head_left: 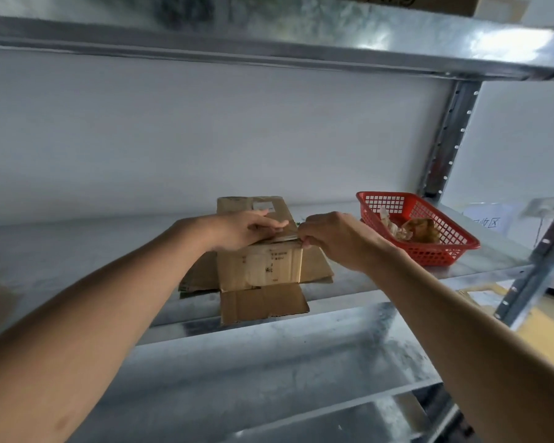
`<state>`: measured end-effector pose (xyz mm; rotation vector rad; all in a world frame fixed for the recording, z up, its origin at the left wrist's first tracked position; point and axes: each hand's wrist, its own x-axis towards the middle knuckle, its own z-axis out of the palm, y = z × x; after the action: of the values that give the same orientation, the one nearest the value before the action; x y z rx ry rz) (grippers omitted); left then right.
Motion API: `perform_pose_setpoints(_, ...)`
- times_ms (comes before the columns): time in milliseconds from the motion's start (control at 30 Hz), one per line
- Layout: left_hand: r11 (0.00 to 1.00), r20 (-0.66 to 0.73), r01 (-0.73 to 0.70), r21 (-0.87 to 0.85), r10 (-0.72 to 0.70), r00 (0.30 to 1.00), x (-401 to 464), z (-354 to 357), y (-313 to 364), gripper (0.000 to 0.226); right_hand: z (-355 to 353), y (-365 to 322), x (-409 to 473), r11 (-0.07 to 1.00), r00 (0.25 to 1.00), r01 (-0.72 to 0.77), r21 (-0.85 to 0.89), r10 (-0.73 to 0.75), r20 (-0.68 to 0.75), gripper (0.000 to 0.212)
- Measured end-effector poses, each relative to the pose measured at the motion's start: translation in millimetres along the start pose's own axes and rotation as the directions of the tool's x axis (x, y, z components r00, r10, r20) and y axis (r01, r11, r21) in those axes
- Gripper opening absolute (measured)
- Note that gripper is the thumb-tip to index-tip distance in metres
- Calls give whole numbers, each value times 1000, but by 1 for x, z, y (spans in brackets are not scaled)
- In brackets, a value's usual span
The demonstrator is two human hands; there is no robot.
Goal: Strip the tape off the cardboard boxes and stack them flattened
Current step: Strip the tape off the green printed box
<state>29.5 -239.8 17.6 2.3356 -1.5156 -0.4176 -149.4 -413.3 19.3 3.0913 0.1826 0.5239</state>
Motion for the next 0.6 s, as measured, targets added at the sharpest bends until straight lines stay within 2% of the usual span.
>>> perform_pose_setpoints(100, 996, 9, 25, 83, -26, 1000, 0, 1, 1, 39, -13, -5, 8, 989, 995, 8, -150, 8, 102, 23)
perform_pose_setpoints(200, 991, -11, 48, 123, -47, 999, 1, 3, 4, 41, -22, -10, 14, 989, 999, -20, -149, 26, 35, 16)
perform_pose_setpoints(300, 987, -27, 73, 142, -69, 997, 5, 7, 13, 42, -18, -13, 12, 998, 993, -36, 56, 43, -114, 9)
perform_pose_setpoints(400, 985, 0, 72, 157, -73, 997, 8, 1, 20, 35, -7, -9, 7, 937, 957, -140, 320, 211, -199, 6)
perform_pose_setpoints(467, 977, 13, 87, 195, -92, 996, 11, -5, 22, 32, -1, -4, 5, 789, 937, -190, 584, 324, -132, 17)
perform_pose_setpoints(500, 972, 14, 107, 208, -112, 994, 12, -7, 22, 33, 1, -3, 5, 653, 930, -211, 728, 362, -55, 22)
perform_pose_setpoints(567, 971, 3, 131, 200, -135, 991, 12, -10, 20, 29, 3, -2, 7, 430, 917, -251, 867, 392, 71, 20)
perform_pose_setpoints(600, 972, -6, 147, 186, -149, 989, 12, -11, 20, 26, 4, -2, 8, 386, 911, -268, 883, 399, 103, 19)
